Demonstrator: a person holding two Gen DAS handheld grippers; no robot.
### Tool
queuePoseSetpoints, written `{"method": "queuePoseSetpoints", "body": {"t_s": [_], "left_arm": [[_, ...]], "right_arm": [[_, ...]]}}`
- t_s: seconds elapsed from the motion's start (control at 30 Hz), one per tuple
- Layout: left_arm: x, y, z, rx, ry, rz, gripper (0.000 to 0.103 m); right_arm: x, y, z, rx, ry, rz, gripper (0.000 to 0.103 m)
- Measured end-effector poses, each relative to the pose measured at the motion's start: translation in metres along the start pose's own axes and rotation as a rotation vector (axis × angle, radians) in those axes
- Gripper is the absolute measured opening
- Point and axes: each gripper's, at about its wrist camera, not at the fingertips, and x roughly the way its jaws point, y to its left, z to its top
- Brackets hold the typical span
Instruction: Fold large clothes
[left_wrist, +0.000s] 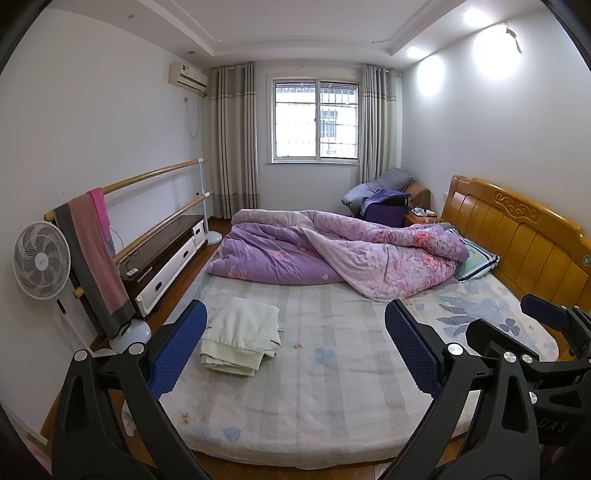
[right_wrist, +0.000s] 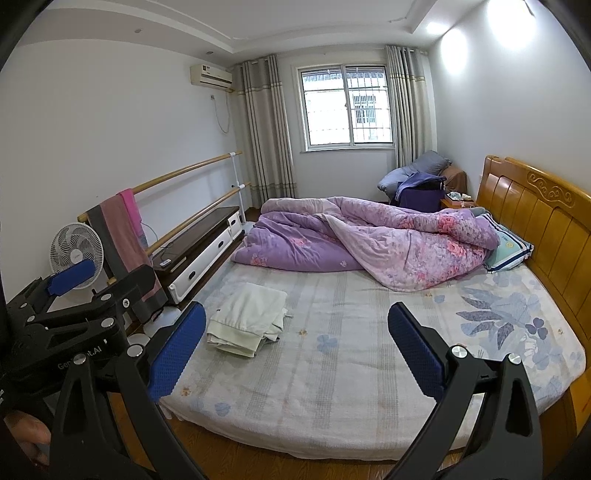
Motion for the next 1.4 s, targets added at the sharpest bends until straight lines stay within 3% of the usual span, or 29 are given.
{"method": "queuePoseSetpoints", "body": {"t_s": [1.4], "left_arm": [[0.0066, 0.0022, 0.0029, 0.002, 0.007, 0.005, 0.097]], "right_arm": [[0.0090, -0.0003, 0.0018, 0.007, 0.012, 0.003, 0.095]]}}
